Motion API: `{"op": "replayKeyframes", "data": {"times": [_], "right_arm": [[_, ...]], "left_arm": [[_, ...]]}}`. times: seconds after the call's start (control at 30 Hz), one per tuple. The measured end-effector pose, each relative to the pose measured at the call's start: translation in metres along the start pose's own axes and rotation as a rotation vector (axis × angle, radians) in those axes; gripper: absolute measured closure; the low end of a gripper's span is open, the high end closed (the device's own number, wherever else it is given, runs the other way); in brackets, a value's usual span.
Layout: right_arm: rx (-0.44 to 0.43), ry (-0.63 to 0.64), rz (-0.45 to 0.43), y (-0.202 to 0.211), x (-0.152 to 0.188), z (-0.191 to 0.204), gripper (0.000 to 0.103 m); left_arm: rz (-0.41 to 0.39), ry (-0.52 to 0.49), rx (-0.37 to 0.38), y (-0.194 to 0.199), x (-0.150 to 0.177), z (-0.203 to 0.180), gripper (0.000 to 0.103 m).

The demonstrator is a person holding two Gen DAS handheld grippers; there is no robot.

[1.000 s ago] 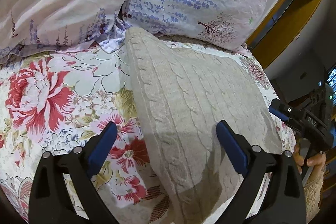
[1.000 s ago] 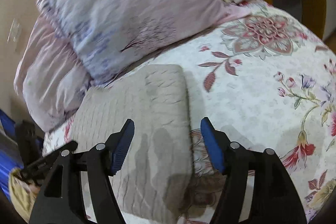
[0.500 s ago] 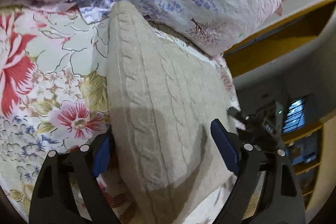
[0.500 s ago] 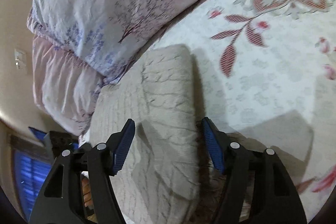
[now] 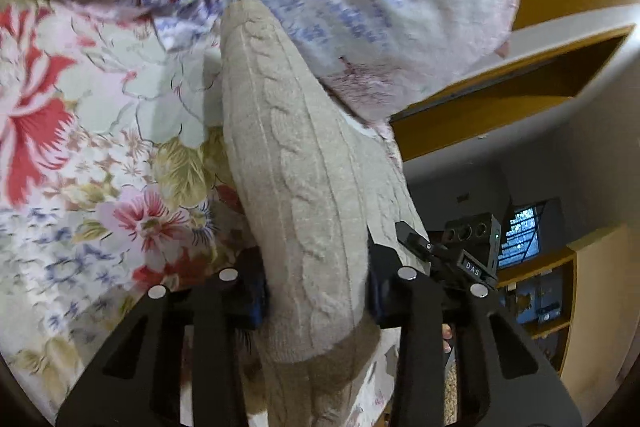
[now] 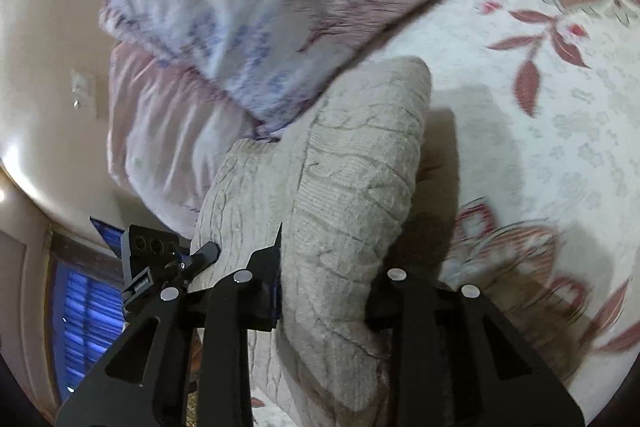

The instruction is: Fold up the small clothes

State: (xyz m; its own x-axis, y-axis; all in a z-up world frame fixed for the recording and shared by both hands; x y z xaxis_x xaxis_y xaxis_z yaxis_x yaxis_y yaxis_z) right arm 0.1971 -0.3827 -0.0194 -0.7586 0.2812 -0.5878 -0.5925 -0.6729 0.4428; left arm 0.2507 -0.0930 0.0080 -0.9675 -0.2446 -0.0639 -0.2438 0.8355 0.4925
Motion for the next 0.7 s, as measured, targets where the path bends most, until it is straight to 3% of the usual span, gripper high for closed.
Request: {"op": "replayKeyframes", "data": {"times": [0.2, 0.37, 0.47, 0.5, 0.57, 0.7], "right_arm": [[0.020, 0.152, 0.002, -0.023, 0.011, 0.059, 0.075], [0.084, 0.318, 0.044, -0.076, 0.023, 0.103, 0.075], [0.160, 0.336, 0.121, -0.112, 0.028, 0.104, 0.072], [0.179, 0.334, 0.127, -0.117, 0.029, 0.101, 0.066], [0.156, 0.303, 0.128, -0.115, 0.028, 0.097, 0.064], [0.152, 0.276, 0.083, -0.090, 0.026, 0.089, 0.062]], "left_arm": [[-0.033, -0.007, -0.021, 0.063, -0.007, 0.015, 0.066], [-0.133, -0.003, -0.103, 0.117, -0.007, 0.044, 0.065], [-0.177, 0.029, -0.209, 0.123, -0.017, 0.071, 0.060], [-0.173, 0.055, -0.214, 0.122, -0.019, 0.081, 0.056], [-0.174, 0.116, -0.164, 0.122, -0.019, 0.097, 0.052], [-0.256, 0.037, -0.226, 0.136, -0.017, 0.085, 0.043]]}}
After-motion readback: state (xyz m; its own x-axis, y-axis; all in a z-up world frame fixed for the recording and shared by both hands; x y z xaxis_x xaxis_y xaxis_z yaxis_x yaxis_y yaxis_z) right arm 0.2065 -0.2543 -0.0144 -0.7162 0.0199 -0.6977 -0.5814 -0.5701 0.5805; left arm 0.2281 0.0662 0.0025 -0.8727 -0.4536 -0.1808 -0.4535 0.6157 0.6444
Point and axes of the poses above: each gripper's, at about its wrist camera, not at the fingertips, and y roughly against the way its jaws point, z to its left, x to its underside, the point moved 2 cm from there along -y, roughly the way its jaws point, and after that the axes turned 15 degrees about y, right-handed, at the moved point
